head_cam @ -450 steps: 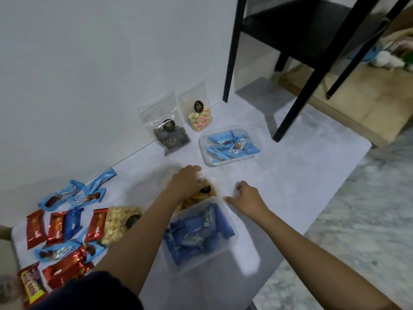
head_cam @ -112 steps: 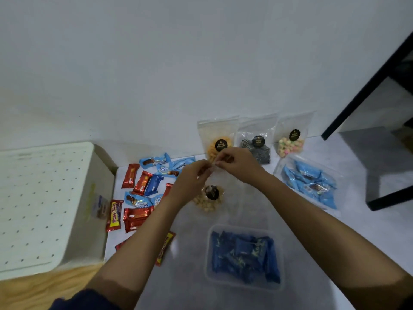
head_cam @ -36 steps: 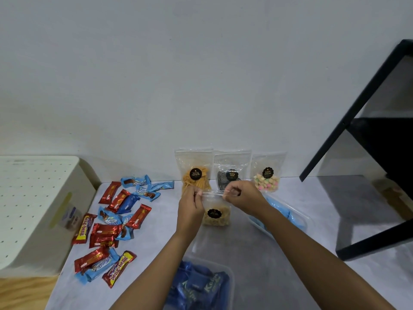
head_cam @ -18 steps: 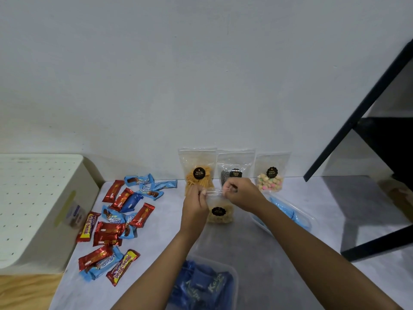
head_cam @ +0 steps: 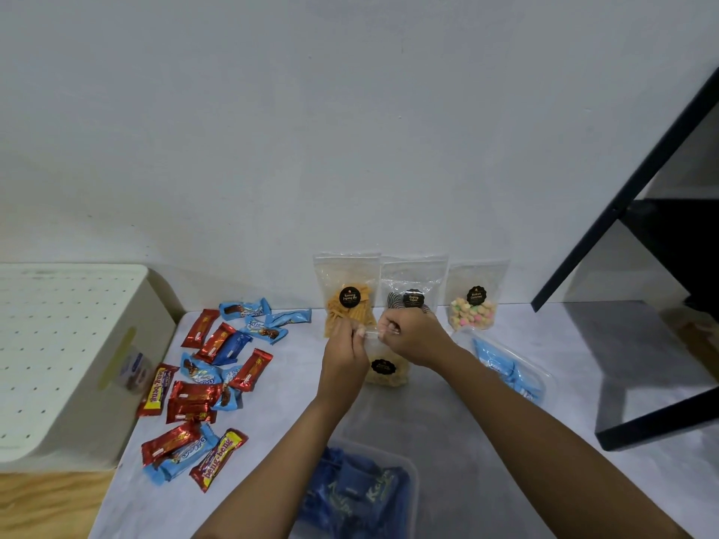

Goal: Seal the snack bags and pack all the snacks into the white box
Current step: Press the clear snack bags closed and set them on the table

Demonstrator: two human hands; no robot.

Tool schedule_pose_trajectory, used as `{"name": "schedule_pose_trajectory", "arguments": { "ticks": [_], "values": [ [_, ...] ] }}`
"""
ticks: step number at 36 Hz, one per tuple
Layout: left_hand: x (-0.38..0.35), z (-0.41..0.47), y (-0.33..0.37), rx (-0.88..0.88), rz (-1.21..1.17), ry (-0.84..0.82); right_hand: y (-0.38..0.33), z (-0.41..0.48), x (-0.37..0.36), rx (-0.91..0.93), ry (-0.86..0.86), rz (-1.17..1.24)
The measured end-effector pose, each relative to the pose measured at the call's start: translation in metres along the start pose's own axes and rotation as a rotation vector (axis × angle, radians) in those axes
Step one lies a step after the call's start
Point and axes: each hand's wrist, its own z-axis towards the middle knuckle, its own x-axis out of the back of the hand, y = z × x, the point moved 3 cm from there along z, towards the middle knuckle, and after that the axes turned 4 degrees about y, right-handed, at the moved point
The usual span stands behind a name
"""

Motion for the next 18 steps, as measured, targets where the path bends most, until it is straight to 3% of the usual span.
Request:
{"name": "schedule_pose_trajectory", "arguments": {
  "ticks": [9,18],
  "values": [
    [0.0059,0.0007,0.0002,0.078,-0.088,-0.058,0.0035,-0.0017,-0.0013,-0.051,0.044,0.098],
    [0.0068,0.0015,0.0051,0.136,-0.120,-0.127,-0.0016,-0.0060,-0.0039,-0.077,0.161,0.038]
  ]
}}
